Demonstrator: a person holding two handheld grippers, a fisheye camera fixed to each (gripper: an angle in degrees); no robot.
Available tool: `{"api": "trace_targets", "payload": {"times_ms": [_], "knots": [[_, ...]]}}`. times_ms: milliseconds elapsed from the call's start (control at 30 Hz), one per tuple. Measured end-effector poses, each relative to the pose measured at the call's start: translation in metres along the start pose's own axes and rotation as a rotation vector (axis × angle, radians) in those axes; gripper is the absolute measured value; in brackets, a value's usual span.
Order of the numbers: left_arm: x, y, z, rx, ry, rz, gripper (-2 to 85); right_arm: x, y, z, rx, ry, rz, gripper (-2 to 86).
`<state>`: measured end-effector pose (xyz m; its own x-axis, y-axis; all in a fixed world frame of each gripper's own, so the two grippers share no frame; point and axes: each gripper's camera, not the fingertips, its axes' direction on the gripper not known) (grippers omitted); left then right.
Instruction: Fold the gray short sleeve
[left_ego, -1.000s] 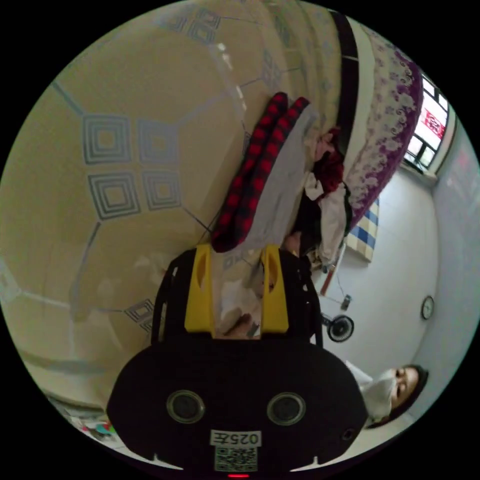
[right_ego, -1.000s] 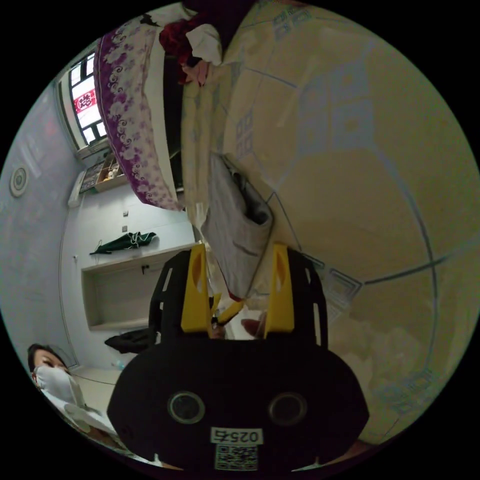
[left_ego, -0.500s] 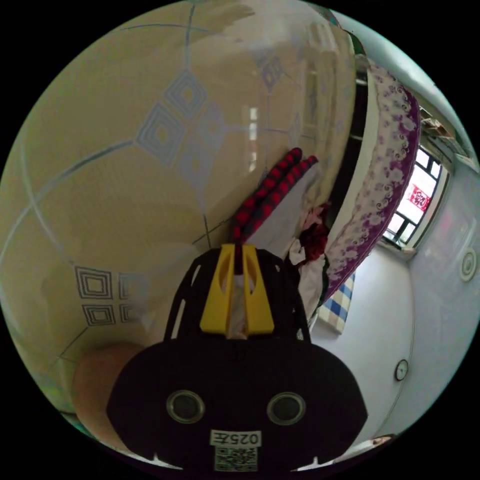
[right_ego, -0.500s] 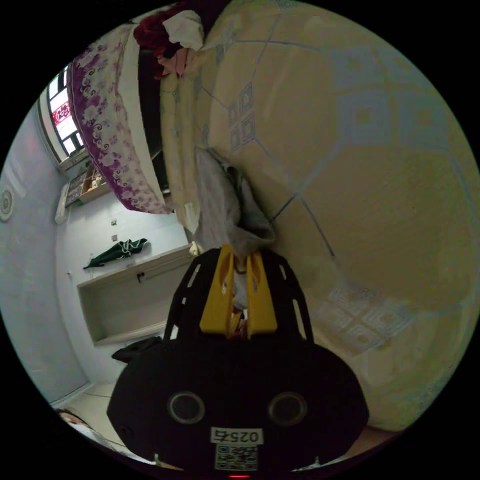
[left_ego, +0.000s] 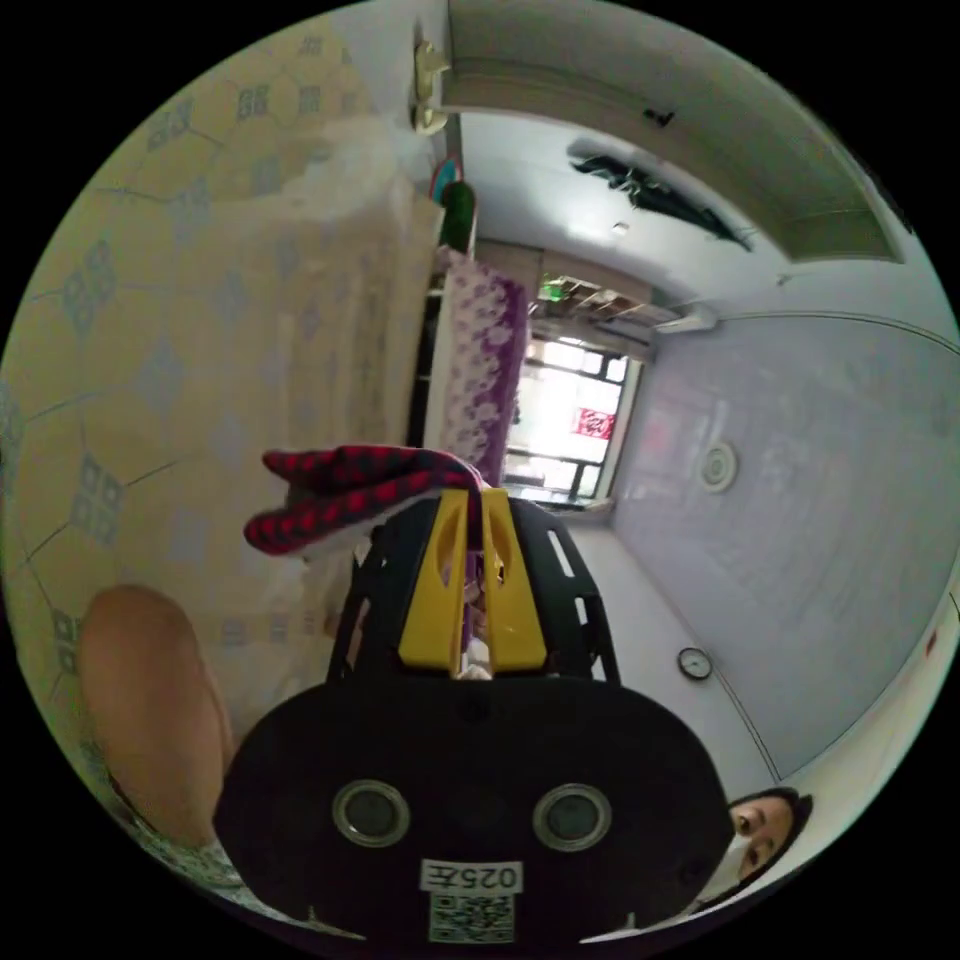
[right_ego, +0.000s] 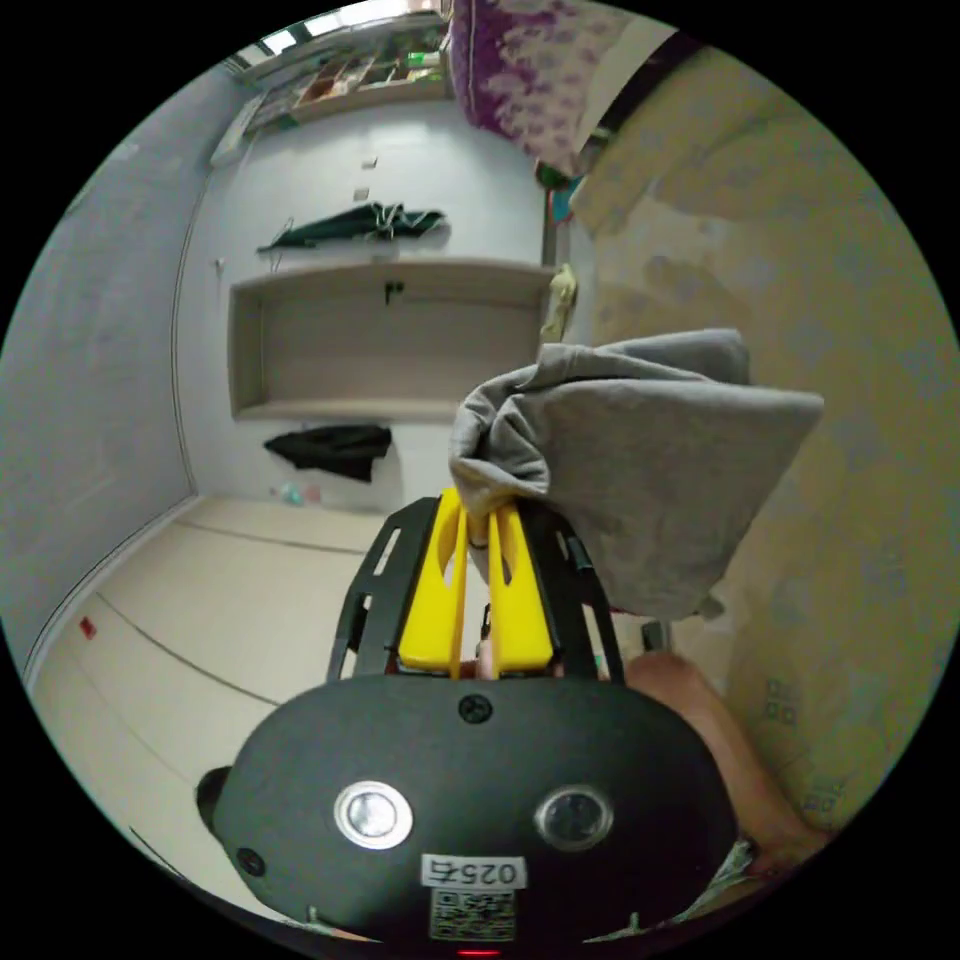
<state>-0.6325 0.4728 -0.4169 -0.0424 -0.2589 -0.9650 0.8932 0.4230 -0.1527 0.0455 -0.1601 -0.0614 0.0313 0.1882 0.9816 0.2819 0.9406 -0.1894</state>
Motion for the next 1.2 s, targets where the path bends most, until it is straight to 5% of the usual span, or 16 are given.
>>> {"api": "trace_targets", "payload": {"times_ms": [167,467,667,800,933,1033,1200], "knots": [[-0.004,0.01,-0.115,0.187,0.019,-0.036,-1.6,-0.013,-0.019,0.124,-0.208,0.026,0.005,1.8],[-0.009,-0.12,-0.2,0.437,-0.124,-0.021,-1.6,0.082,-0.162,0.359,-0.379,-0.025,0.089,1.4],[-0.007,-0.128,-0.224,0.567,-0.342,0.125,-1.5,0.128,-0.186,0.453,-0.49,0.026,0.001,1.8],[-0.108,-0.116,-0.226,0.678,-0.546,-0.032,-1.6,0.217,-0.178,0.494,-0.633,0.186,-0.015,2.0],[-0.205,-0.083,-0.217,0.708,-0.522,-0.225,-1.5,0.281,-0.148,0.479,-0.578,0.324,0.033,2.3],[-0.21,-0.066,-0.207,0.712,-0.513,-0.187,-1.4,0.296,-0.136,0.462,-0.531,0.176,0.074,2.6],[-0.193,-0.038,-0.183,0.713,-0.631,-0.146,1.0,0.268,-0.116,0.457,-0.593,0.262,-0.047,7.3]]}}
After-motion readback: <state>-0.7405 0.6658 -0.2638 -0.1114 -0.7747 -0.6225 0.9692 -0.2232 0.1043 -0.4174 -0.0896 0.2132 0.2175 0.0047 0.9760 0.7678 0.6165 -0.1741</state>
